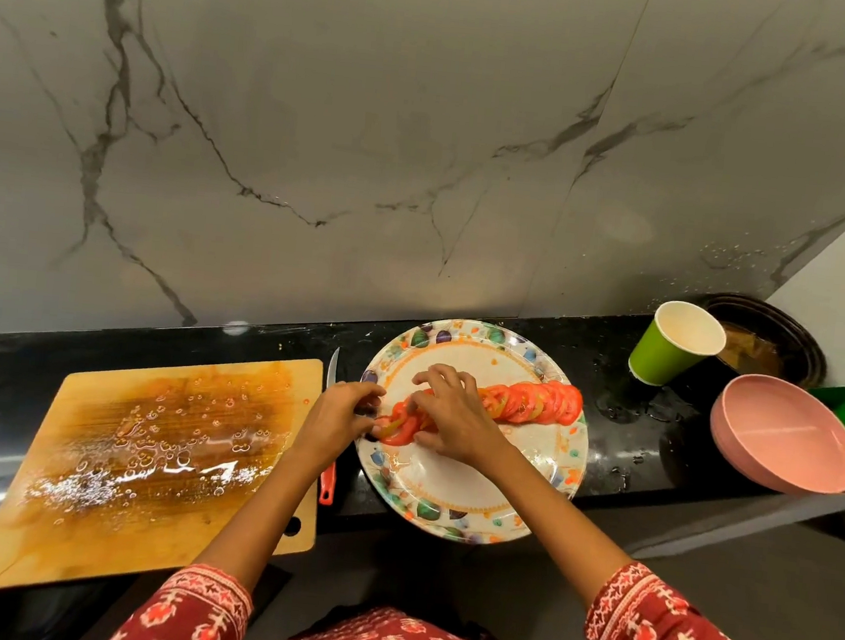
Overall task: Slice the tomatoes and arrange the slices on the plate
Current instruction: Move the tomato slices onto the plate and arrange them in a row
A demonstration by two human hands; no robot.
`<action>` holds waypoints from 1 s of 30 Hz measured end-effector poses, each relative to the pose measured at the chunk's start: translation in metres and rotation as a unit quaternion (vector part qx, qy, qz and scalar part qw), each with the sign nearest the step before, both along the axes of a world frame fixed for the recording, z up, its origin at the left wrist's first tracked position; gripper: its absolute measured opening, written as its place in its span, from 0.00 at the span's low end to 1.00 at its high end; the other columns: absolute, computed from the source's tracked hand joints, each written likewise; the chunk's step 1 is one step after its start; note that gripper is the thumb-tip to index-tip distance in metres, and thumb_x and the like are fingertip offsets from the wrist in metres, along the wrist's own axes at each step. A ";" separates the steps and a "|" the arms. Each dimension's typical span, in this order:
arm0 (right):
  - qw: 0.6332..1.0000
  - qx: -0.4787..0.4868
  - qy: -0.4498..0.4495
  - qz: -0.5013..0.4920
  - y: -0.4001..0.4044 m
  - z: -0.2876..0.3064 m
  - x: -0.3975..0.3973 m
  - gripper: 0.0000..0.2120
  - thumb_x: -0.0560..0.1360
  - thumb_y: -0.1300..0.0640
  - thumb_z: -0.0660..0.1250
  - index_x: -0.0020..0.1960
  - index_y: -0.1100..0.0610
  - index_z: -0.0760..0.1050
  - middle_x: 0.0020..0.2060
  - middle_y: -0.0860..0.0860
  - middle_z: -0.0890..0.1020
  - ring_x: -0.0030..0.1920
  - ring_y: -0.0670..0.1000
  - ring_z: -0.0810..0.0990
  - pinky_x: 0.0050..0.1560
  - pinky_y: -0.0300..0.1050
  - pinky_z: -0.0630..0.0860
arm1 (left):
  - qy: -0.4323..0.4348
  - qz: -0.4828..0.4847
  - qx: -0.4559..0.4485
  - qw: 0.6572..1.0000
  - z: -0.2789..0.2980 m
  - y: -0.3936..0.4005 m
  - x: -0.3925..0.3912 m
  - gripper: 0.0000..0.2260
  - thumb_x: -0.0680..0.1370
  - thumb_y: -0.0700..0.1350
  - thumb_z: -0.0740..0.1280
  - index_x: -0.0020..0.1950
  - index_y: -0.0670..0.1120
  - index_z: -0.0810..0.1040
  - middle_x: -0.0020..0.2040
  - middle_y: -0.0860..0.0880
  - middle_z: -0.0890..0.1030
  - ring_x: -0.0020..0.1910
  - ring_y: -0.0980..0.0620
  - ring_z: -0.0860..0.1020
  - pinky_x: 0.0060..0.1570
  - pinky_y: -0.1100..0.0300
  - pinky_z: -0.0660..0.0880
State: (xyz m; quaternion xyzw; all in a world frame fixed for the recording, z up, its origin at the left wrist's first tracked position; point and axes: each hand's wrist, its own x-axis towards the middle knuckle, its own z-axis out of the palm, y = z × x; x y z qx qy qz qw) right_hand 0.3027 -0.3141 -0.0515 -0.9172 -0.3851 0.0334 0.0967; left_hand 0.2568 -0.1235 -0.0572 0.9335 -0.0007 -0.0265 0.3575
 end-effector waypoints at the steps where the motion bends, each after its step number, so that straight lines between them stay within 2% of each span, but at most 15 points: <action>1: 1.000 -0.001 -0.002 0.002 0.000 0.000 0.000 0.17 0.72 0.51 0.69 0.58 0.56 0.75 0.68 0.56 0.68 0.70 0.57 0.60 0.67 0.56 0.58 | -0.001 0.001 0.012 1.000 -0.001 0.001 -0.001 0.20 0.68 0.37 0.74 0.60 0.43 0.77 0.49 0.46 0.82 0.50 0.50 0.78 0.54 0.57 0.75; 3: 1.000 -0.007 -0.004 0.005 0.001 -0.001 0.001 0.17 0.72 0.51 0.69 0.59 0.56 0.75 0.68 0.56 0.68 0.70 0.57 0.60 0.67 0.56 0.58 | 0.001 0.003 0.030 1.000 -0.003 0.003 -0.002 0.19 0.68 0.40 0.75 0.58 0.45 0.79 0.46 0.49 0.82 0.50 0.50 0.78 0.53 0.51 0.75; 5: 1.000 -0.008 -0.001 0.004 0.001 -0.001 0.001 0.17 0.72 0.52 0.69 0.59 0.55 0.75 0.68 0.55 0.68 0.70 0.56 0.60 0.67 0.56 0.57 | -0.007 0.004 0.050 0.999 -0.005 0.002 -0.003 0.17 0.67 0.41 0.75 0.55 0.47 0.80 0.44 0.52 0.83 0.49 0.51 0.78 0.53 0.49 0.73; 8: 1.000 0.015 0.014 -0.017 -0.003 0.001 0.002 0.18 0.73 0.52 0.68 0.61 0.54 0.73 0.68 0.54 0.68 0.70 0.55 0.61 0.68 0.54 0.57 | -0.025 0.006 0.061 0.998 -0.008 -0.002 -0.002 0.14 0.69 0.41 0.74 0.54 0.48 0.80 0.45 0.51 0.83 0.49 0.51 0.78 0.53 0.51 0.73; 10: 0.998 0.034 0.024 -0.042 -0.010 0.002 0.004 0.21 0.72 0.51 0.69 0.63 0.53 0.71 0.67 0.53 0.68 0.69 0.53 0.62 0.67 0.52 0.57 | -0.034 0.018 0.050 0.998 -0.009 -0.004 -0.001 0.15 0.71 0.41 0.72 0.57 0.46 0.79 0.48 0.48 0.82 0.50 0.50 0.77 0.54 0.54 0.73; 12: 0.995 0.052 0.051 -0.066 -0.019 0.004 0.007 0.24 0.71 0.49 0.70 0.65 0.52 0.69 0.66 0.51 0.69 0.68 0.51 0.63 0.66 0.49 0.58 | -0.032 0.018 0.024 0.999 -0.008 -0.006 0.000 0.19 0.72 0.41 0.71 0.62 0.46 0.76 0.53 0.45 0.80 0.53 0.50 0.76 0.55 0.57 0.74; 14: 0.990 0.073 0.083 -0.083 -0.029 0.006 0.009 0.26 0.70 0.48 0.72 0.65 0.51 0.69 0.65 0.50 0.70 0.67 0.51 0.64 0.64 0.49 0.60 | -0.007 -0.014 0.013 1.000 -0.008 -0.008 0.002 0.27 0.69 0.45 0.74 0.67 0.47 0.72 0.59 0.46 0.77 0.58 0.50 0.73 0.59 0.53 0.72; 17: 0.984 0.088 0.122 -0.098 -0.035 0.008 0.009 0.27 0.71 0.49 0.72 0.67 0.52 0.68 0.65 0.50 0.71 0.67 0.51 0.65 0.63 0.49 0.61 | 0.037 -0.066 0.056 0.996 -0.009 -0.017 0.004 0.39 0.65 0.53 0.76 0.72 0.48 0.65 0.66 0.48 0.73 0.67 0.48 0.66 0.65 0.49 0.64; 21: 0.983 0.069 0.146 -0.091 -0.027 0.009 0.008 0.28 0.72 0.50 0.71 0.69 0.51 0.66 0.66 0.51 0.71 0.67 0.51 0.64 0.64 0.49 0.61 | 0.009 -0.061 0.105 0.992 -0.011 -0.025 0.005 0.34 0.69 0.52 0.74 0.72 0.49 0.65 0.67 0.47 0.73 0.67 0.48 0.67 0.63 0.52 0.61; 26: 0.985 0.049 0.145 -0.075 -0.019 0.008 0.011 0.25 0.73 0.51 0.69 0.68 0.51 0.67 0.65 0.53 0.71 0.67 0.52 0.65 0.65 0.49 0.60 | 0.009 -0.055 0.099 0.994 -0.010 -0.025 0.005 0.30 0.71 0.50 0.72 0.71 0.48 0.66 0.66 0.46 0.73 0.67 0.48 0.67 0.64 0.52 0.62; 30: 0.985 0.080 0.128 -0.081 -0.021 0.009 0.013 0.25 0.73 0.53 0.69 0.68 0.52 0.68 0.65 0.52 0.72 0.67 0.51 0.65 0.65 0.48 0.60 | -0.003 -0.051 0.089 0.995 -0.009 -0.025 0.005 0.29 0.71 0.50 0.72 0.71 0.48 0.67 0.66 0.47 0.74 0.67 0.48 0.66 0.62 0.53 0.61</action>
